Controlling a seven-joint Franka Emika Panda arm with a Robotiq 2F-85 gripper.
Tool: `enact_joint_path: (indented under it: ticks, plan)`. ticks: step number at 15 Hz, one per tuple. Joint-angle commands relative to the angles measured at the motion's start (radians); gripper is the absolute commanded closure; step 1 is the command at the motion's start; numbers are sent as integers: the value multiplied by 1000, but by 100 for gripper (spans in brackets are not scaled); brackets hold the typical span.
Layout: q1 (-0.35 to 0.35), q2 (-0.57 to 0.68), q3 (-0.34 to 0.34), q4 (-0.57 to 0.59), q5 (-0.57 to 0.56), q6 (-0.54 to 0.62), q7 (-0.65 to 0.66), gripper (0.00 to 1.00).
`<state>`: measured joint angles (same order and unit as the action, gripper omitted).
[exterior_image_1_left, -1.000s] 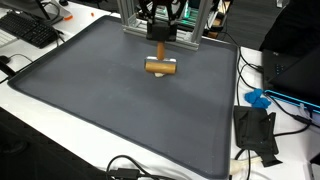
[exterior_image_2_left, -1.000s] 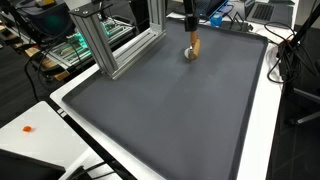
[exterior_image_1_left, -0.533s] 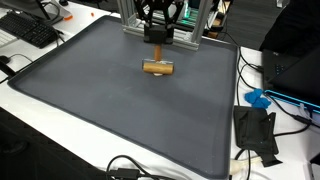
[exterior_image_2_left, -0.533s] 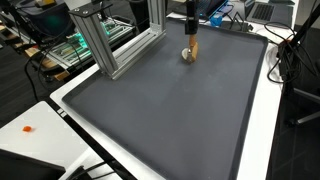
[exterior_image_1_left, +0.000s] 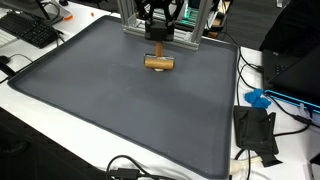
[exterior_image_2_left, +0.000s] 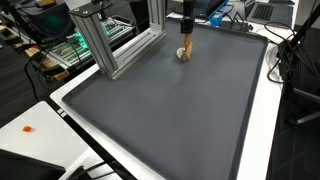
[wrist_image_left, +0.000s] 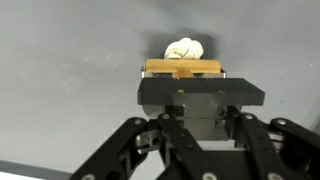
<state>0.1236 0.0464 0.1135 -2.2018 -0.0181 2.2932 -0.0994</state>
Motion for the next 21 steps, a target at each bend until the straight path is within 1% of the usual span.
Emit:
enact_joint_path:
  ticks: [1, 3, 6, 8, 10, 16, 21]
  plan:
    - [-6, -54, 2, -38, 46, 30, -19, 78]
    - [-4, -84, 2, -41, 37, 18, -17, 78]
    - [-3, -124, 1, -42, 11, -30, -12, 78]
    - [-2, -140, 0, -53, 11, -60, -19, 78]
    - [0, -145, -1, -71, 32, -63, -33, 78]
    - [-1, -129, -3, -155, 48, 42, -49, 78]
    - [0, -131, -7, -198, 80, 142, -50, 78]
